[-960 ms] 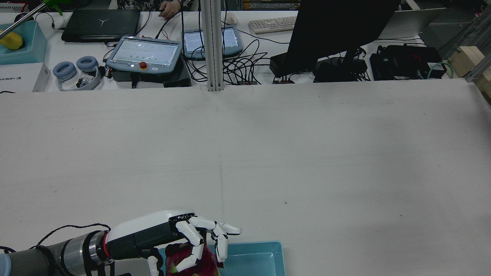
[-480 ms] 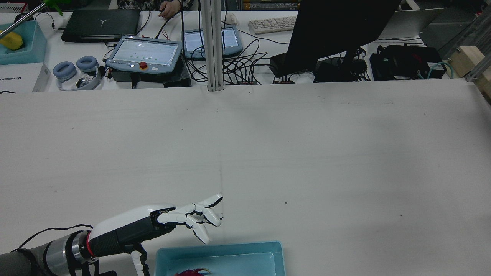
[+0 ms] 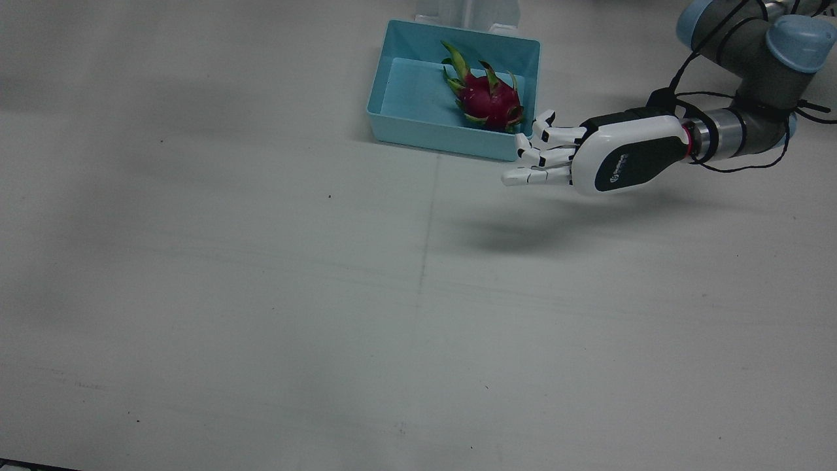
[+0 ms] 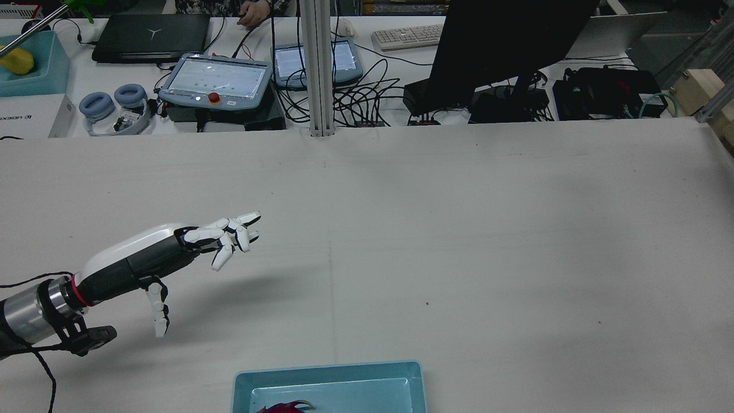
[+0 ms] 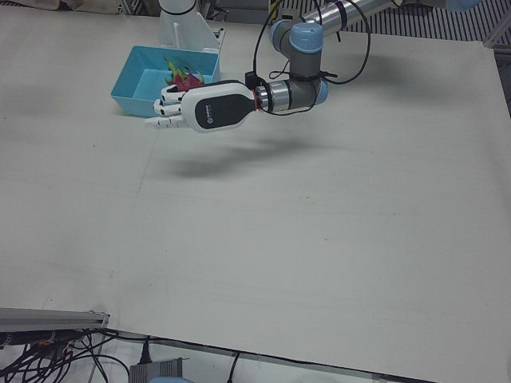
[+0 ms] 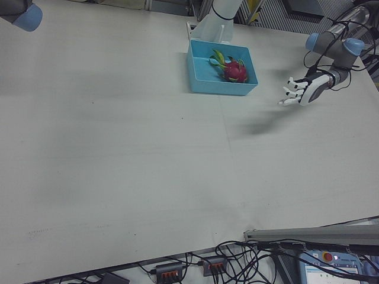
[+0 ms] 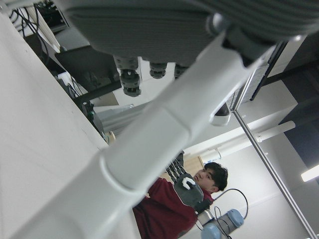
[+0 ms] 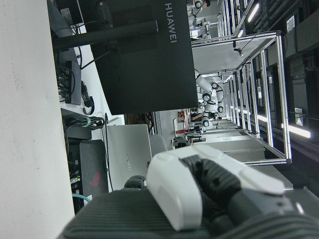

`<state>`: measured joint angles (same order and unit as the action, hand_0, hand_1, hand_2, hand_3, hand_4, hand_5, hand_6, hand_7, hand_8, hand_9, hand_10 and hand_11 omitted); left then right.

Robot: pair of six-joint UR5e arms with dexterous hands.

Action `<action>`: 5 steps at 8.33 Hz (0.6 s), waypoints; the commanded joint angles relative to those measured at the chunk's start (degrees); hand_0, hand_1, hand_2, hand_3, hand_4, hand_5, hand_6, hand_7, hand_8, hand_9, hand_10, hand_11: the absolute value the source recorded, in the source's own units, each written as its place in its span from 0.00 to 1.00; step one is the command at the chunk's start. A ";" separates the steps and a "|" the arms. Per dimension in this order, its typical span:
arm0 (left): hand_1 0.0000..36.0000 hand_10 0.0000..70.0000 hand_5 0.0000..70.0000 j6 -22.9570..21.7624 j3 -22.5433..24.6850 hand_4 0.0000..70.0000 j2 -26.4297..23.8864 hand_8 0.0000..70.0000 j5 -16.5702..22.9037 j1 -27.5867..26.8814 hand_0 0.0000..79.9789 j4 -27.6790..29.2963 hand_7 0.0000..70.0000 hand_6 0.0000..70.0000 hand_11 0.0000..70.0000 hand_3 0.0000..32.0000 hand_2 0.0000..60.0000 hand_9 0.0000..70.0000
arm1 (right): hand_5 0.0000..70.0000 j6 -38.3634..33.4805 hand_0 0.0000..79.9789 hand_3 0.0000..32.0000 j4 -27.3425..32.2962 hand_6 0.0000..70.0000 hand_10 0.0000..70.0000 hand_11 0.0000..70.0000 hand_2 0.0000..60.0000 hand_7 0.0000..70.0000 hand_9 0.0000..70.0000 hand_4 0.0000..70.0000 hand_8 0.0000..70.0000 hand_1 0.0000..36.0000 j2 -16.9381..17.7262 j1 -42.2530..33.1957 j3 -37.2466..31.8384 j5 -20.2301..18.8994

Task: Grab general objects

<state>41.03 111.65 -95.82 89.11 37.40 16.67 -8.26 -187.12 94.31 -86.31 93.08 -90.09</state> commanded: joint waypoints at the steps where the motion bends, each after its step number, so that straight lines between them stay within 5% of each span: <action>1: 1.00 0.00 1.00 -0.16 -6.15 0.13 0.10 0.01 -0.08 12.74 1.00 -3.22 0.90 0.13 0.00 0.00 1.00 0.16 | 0.00 0.00 0.00 0.00 0.00 0.00 0.00 0.00 0.00 0.00 0.00 0.00 0.00 0.00 0.00 0.00 0.00 0.00; 3: 1.00 0.00 1.00 -0.25 -11.69 0.18 0.54 0.01 -0.08 22.40 1.00 -2.52 0.89 0.15 0.00 0.00 1.00 0.16 | 0.00 0.00 0.00 0.00 0.00 0.00 0.00 0.00 0.00 0.00 0.00 0.00 0.00 0.00 0.00 0.00 0.00 0.00; 5: 1.00 0.00 1.00 -1.65 -22.29 0.19 0.54 0.03 -0.08 31.29 1.00 5.78 1.00 0.22 0.00 0.00 1.00 0.18 | 0.00 0.00 0.00 0.00 0.00 0.00 0.00 0.00 0.00 0.00 0.00 0.00 0.00 0.00 0.00 0.00 0.00 0.00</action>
<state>40.68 99.52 -95.37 89.04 59.16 15.27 -8.26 -187.12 94.31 -86.31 93.08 -90.09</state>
